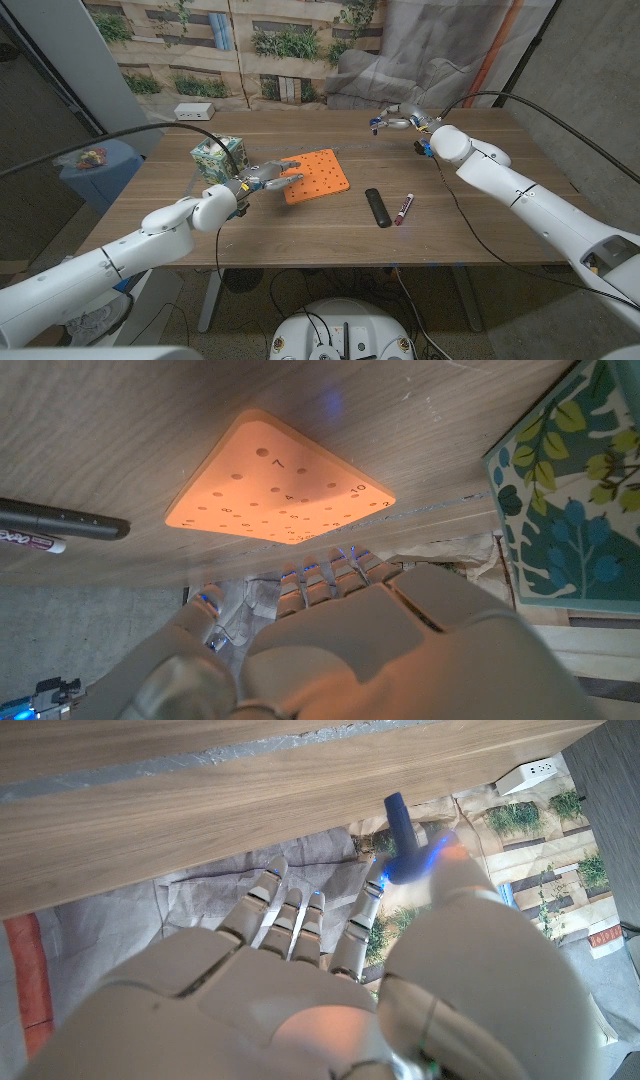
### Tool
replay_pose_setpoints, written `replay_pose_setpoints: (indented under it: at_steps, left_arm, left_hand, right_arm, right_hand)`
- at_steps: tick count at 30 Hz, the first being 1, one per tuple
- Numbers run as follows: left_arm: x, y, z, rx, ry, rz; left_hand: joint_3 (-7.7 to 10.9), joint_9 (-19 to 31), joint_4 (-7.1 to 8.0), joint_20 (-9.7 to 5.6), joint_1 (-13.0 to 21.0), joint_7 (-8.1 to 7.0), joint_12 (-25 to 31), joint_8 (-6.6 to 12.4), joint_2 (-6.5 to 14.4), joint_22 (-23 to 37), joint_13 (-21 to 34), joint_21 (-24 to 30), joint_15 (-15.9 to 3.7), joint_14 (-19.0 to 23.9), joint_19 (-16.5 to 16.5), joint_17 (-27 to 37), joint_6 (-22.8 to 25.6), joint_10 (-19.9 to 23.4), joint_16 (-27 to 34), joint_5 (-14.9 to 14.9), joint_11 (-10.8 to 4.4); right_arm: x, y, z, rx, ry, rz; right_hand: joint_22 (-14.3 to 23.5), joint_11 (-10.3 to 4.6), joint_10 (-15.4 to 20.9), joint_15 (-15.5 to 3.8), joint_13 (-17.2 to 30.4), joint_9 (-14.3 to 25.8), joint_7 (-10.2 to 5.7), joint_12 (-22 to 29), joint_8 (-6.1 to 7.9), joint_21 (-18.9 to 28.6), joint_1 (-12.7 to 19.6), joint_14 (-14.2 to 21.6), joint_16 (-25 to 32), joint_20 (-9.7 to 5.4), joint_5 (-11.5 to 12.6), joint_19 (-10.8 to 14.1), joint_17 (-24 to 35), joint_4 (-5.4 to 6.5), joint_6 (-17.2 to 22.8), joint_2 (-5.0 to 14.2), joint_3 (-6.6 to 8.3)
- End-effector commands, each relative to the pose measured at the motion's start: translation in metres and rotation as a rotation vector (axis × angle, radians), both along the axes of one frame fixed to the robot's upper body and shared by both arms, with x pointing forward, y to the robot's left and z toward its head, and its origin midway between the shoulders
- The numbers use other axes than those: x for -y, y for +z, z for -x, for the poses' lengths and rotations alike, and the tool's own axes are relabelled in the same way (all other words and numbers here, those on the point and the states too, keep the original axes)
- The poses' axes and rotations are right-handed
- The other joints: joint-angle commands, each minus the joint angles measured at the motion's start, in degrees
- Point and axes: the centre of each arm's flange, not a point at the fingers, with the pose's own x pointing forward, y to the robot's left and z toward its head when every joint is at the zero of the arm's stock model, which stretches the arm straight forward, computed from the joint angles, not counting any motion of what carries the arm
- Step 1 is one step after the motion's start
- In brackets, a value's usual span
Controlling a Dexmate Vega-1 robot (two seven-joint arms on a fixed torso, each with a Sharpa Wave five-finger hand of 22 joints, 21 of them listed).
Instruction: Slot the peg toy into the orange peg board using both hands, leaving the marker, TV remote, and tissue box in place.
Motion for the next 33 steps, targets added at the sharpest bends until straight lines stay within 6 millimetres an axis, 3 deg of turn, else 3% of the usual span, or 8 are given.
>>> replay_pose_setpoints:
  at_steps: [1, 16, 33]
  left_arm:
    - [0.009, -0.016, -0.008, 0.034, 0.037, -0.145]
    - [0.010, -0.049, -0.028, 0.001, 0.008, -0.143]
    - [0.019, -0.059, -0.035, 0.011, 0.002, -0.183]
  left_hand:
    - [-0.19, 0.0, 0.54, -10.03, -0.4, -0.01, -0.1, -0.08, 5.2, 0.3, 0.1, 0.3, -2.91, -2.6, -1.2, 0.2, -1.4, -2.5, -0.2, 0.3, 0.22]
    - [-0.53, 0.0, 0.85, -10.25, -0.3, -0.81, -0.1, -0.14, 6.0, 0.3, 0.2, 0.3, -3.08, -7.0, -3.3, 0.4, -4.5, -7.5, 0.0, 0.3, 0.31]
    - [-0.49, 0.0, 0.60, -10.17, -0.1, -0.69, 0.9, 0.40, 6.0, 0.2, 0.1, 0.6, -3.13, -5.5, -3.4, 0.3, -4.4, -5.8, 0.9, 0.4, 0.00]
  right_arm:
    - [-0.005, -0.011, -0.005, -0.006, 0.013, -0.027]
    - [-0.001, -0.012, -0.003, 0.016, 0.016, -0.078]
    - [-0.023, -0.017, -0.007, 0.037, 0.063, -0.131]
  right_hand:
    - [0.2, 0.42, 0.2, -0.02, 0.1, 1.4, -3.45, -0.3, 2.43, 0.1, 0.3, 0.4, 0.4, -0.71, 0.4, 0.1, 0.3, 0.22, 4.0, 0.66, -0.07]
    - [0.2, 0.18, 0.5, -0.16, 0.0, 1.0, -3.44, -0.3, 2.23, 0.1, 0.3, 0.4, 0.4, -0.72, 0.6, 0.1, 0.4, 0.18, 4.0, 0.79, -0.23]
    - [0.2, 0.17, 0.7, -0.09, -0.1, 0.3, -3.43, -0.4, 1.82, 0.1, 0.2, 0.4, 0.4, -0.74, 0.8, 0.1, 0.5, 0.15, 3.9, 0.85, -0.42]
